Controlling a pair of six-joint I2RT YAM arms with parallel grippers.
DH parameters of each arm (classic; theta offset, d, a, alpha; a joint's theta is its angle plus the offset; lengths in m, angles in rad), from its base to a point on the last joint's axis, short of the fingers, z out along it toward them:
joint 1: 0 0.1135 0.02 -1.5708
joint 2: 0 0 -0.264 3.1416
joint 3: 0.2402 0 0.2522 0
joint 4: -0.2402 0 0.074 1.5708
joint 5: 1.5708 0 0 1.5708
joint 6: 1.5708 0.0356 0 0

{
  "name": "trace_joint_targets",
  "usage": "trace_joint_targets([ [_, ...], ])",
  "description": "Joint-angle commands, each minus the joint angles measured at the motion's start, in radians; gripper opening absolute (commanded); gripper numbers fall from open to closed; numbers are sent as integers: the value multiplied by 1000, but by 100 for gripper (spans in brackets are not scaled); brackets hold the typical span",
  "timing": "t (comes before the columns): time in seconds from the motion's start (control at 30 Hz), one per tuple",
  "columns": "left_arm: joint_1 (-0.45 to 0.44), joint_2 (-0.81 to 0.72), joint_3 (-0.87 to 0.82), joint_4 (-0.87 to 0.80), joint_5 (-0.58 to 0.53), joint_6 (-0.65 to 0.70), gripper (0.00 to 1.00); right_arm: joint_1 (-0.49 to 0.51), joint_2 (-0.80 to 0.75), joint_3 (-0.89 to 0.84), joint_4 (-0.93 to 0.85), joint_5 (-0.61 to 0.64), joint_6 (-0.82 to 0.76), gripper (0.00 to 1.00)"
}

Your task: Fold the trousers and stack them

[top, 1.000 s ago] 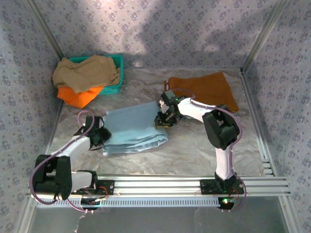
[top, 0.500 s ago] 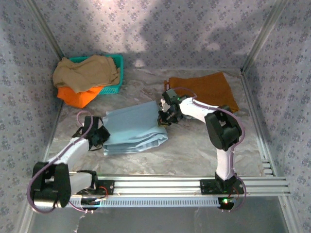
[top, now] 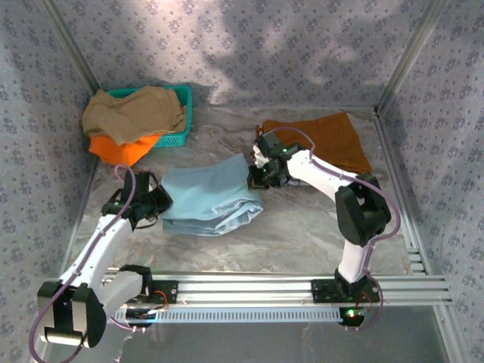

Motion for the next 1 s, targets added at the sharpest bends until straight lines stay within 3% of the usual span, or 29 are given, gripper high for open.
trace_joint_targets([
  [0.0, -8, -22, 122, -37, 1, 47, 0, -10, -85, 74, -42, 67, -5, 0],
  [0.3, -48, 82, 363, -57, -38, 116, 0, -49, -133, 167, -84, 89, -16, 0],
  [0.5, -142, 260, 576, -10, -67, 135, 0, -167, -151, 275, -148, 125, -67, 0],
  [0.63, -261, 433, 748, 41, -101, 138, 0, -314, -191, 280, -157, 157, -92, 0],
  [0.97, -445, 887, 1200, 72, -102, 135, 0, -733, -164, 299, -135, 7, -125, 0],
])
